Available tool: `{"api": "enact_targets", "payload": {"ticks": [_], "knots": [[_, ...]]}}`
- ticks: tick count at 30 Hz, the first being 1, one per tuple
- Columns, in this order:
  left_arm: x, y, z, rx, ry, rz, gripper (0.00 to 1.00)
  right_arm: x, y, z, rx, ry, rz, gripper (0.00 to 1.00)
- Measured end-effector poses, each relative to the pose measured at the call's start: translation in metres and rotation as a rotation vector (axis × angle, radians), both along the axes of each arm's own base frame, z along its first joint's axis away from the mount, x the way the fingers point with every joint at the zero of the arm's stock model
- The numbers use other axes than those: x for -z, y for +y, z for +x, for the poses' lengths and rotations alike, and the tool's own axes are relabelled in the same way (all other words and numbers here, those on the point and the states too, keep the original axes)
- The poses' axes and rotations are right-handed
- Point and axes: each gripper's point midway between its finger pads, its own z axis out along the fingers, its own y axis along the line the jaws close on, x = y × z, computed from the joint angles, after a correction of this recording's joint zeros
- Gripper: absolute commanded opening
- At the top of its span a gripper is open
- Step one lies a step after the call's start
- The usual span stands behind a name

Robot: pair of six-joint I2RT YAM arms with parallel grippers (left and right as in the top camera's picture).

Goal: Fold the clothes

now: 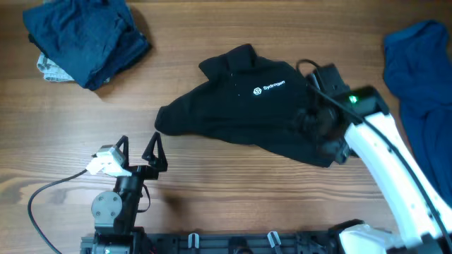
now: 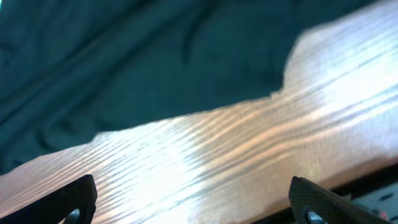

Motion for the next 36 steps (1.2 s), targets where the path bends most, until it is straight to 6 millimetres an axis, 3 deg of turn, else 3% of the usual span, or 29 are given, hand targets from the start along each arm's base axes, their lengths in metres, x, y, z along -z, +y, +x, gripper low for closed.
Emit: {"api": "enact_targets", "payload": {"ticks": [4, 10, 14, 16, 21, 27, 36], "knots": [[0.0, 0.0, 0.0, 0.0, 0.001, -0.012, 1.0, 0.006, -0.008, -0.026, 0.095, -0.008, 0.011, 1.0], [0.0, -0.001, 0.0, -0.003, 0.012, -0.1, 1.0, 0.041, -0.01, -0.047, 0.165, 0.078, 0.012, 1.0], [0.0, -0.001, 0.0, -0.005, 0.015, -0.125, 1.0, 0.046, -0.017, -0.045, 0.257, 0.075, 0.027, 0.99], [0.0, -0.001, 0.0, -0.005, 0.015, -0.128, 1.0, 0.048, -0.027, -0.04, 0.321, 0.066, 0.033, 0.93], [0.0, -0.001, 0.0, -0.006, 0.016, -0.132, 1.0, 0.057, -0.048, -0.031, 0.435, 0.04, 0.044, 0.96], [0.0, -0.001, 0.0, -0.006, 0.016, -0.136, 1.0, 0.064, -0.05, -0.027, 0.438, 0.053, 0.04, 0.96], [0.0, -0.001, 0.0, -0.006, 0.016, -0.136, 1.0, 0.104, -0.05, -0.029, 0.441, 0.146, 0.011, 0.89]]}}
